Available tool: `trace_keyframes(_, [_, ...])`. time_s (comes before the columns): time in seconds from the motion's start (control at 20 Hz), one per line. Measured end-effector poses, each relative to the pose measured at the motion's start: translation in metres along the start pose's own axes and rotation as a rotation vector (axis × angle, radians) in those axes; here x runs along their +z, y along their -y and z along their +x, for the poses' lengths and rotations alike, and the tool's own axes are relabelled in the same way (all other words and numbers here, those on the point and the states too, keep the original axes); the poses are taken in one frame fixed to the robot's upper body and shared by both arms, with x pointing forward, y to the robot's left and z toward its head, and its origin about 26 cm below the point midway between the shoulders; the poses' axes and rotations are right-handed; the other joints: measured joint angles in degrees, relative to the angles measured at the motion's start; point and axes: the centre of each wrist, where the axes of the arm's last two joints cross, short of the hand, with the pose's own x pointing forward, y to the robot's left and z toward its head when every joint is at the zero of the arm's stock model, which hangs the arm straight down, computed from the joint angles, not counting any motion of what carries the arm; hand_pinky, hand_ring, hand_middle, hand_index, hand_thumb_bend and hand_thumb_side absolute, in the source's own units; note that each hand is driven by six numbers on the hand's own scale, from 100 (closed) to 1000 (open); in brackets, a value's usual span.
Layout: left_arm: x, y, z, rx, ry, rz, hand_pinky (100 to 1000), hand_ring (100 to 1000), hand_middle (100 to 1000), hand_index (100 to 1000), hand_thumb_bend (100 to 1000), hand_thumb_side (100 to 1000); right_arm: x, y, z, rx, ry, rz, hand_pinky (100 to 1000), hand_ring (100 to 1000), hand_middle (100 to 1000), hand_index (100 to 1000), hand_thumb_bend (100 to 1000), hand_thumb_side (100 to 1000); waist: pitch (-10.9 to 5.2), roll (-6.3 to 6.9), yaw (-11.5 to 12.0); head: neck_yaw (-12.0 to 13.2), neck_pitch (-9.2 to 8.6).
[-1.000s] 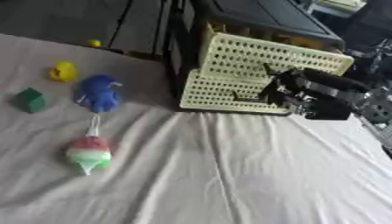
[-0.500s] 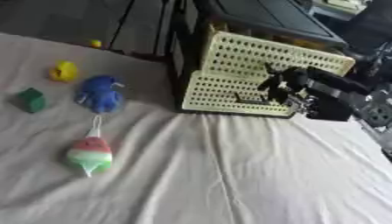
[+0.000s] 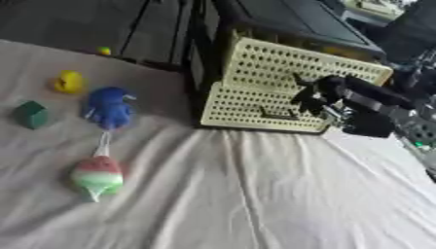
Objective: Pick up objects from table and place into drawer.
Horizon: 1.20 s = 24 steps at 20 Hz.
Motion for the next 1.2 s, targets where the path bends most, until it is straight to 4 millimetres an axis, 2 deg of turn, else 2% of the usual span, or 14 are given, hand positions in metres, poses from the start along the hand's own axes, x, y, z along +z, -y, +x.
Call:
trace_keyframes(0.45, [-0.001,0.0,0.0,-0.002,0.001,-0.003,655,708,645,972,100,1000,0.006,0.008,-0.004,0.003,-0.018,-0.042,148,230,599,789,100,1000,0.85,0.51,-0.4,-0.27,-0.7])
trace_keyframes(0.95, [-0.001,0.0,0.001,-0.003,0.004,-0.009,657,709,646,973,100,1000,0.005,0.015,-0.003,0.004,-0.007,-0.085,149,235,603,804,100,1000,0.91,0.41,-0.35,-0.58,-1.48])
trace_keyframes(1.2, [-0.002,0.002,0.001,0.002,0.007,-0.014,658,710,646,973,100,1000,0.004,0.017,-0.002,0.001,-0.001,-0.106,151,242,636,819,100,1000,1.16,0.28,-0.3,-0.73,-1.5])
